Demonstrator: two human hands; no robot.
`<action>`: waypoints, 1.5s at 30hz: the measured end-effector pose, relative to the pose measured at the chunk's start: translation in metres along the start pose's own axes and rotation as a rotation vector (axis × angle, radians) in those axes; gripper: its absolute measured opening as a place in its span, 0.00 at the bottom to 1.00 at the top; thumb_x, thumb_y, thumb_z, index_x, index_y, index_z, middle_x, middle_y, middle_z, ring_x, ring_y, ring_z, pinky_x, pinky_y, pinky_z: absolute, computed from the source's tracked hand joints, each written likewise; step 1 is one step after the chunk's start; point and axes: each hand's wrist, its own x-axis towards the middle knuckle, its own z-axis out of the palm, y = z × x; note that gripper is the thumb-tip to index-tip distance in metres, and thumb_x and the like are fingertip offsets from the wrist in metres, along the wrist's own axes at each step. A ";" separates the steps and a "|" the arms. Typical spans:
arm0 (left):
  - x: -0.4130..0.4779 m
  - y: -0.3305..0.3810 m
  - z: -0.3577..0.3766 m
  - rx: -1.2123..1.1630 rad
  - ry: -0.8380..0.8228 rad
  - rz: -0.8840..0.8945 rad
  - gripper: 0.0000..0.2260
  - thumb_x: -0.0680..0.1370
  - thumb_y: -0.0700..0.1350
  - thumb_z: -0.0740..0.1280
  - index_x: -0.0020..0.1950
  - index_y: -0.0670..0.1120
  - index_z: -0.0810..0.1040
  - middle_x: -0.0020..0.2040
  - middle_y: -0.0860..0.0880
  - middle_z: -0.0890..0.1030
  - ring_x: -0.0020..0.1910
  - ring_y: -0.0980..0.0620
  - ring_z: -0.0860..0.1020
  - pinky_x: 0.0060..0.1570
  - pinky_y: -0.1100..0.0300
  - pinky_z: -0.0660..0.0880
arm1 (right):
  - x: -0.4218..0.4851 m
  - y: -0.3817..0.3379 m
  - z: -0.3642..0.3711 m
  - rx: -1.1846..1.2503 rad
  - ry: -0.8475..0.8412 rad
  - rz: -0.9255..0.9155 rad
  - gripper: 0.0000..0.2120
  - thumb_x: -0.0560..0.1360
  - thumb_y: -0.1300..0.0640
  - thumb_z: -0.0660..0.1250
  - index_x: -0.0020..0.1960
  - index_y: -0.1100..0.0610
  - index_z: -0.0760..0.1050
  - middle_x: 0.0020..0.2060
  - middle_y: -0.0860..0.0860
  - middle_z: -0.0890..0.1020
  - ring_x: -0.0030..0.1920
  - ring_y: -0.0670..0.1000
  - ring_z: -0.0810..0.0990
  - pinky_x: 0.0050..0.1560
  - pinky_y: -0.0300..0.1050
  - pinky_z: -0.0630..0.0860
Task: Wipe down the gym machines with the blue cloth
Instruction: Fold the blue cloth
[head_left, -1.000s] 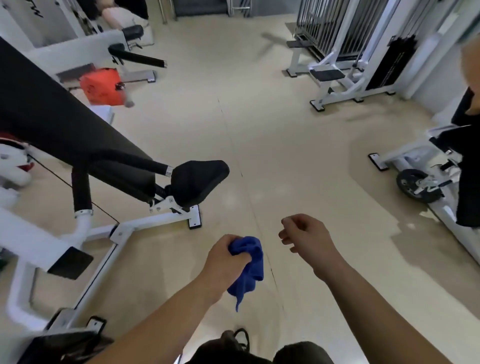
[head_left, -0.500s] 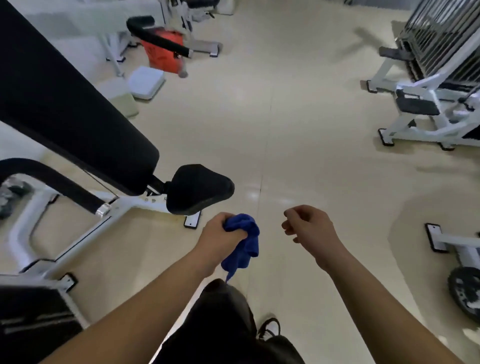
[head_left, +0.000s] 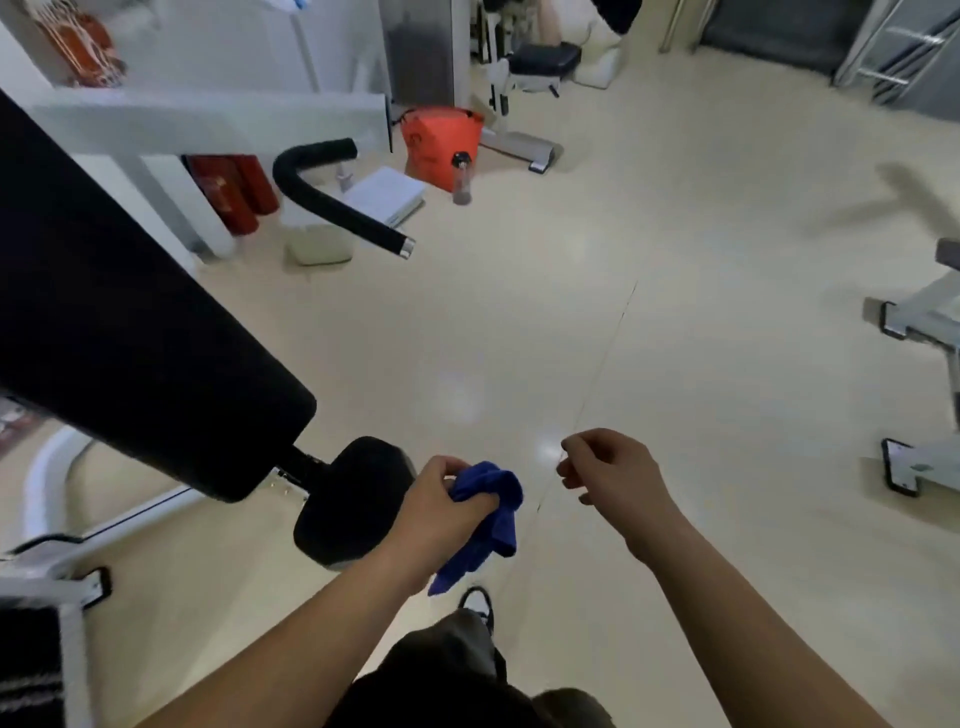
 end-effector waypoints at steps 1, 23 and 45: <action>0.016 0.019 0.008 -0.002 0.005 -0.011 0.14 0.76 0.46 0.74 0.58 0.53 0.73 0.53 0.52 0.81 0.50 0.55 0.82 0.48 0.58 0.80 | 0.020 -0.010 -0.013 0.001 0.003 0.004 0.07 0.80 0.51 0.65 0.50 0.52 0.82 0.39 0.47 0.87 0.44 0.48 0.86 0.52 0.54 0.83; 0.394 0.312 0.049 -0.351 0.588 -0.089 0.08 0.79 0.53 0.71 0.49 0.49 0.80 0.43 0.50 0.84 0.42 0.51 0.83 0.40 0.57 0.79 | 0.524 -0.272 -0.070 -0.273 -0.564 -0.212 0.07 0.81 0.52 0.65 0.51 0.52 0.81 0.40 0.48 0.87 0.42 0.49 0.86 0.47 0.49 0.83; 0.790 0.540 -0.231 -0.552 0.713 -0.033 0.10 0.85 0.53 0.62 0.57 0.58 0.84 0.51 0.57 0.86 0.53 0.56 0.84 0.56 0.57 0.80 | 0.937 -0.628 0.177 -0.417 -1.065 -0.486 0.09 0.83 0.58 0.65 0.53 0.50 0.84 0.47 0.45 0.87 0.50 0.48 0.84 0.54 0.49 0.82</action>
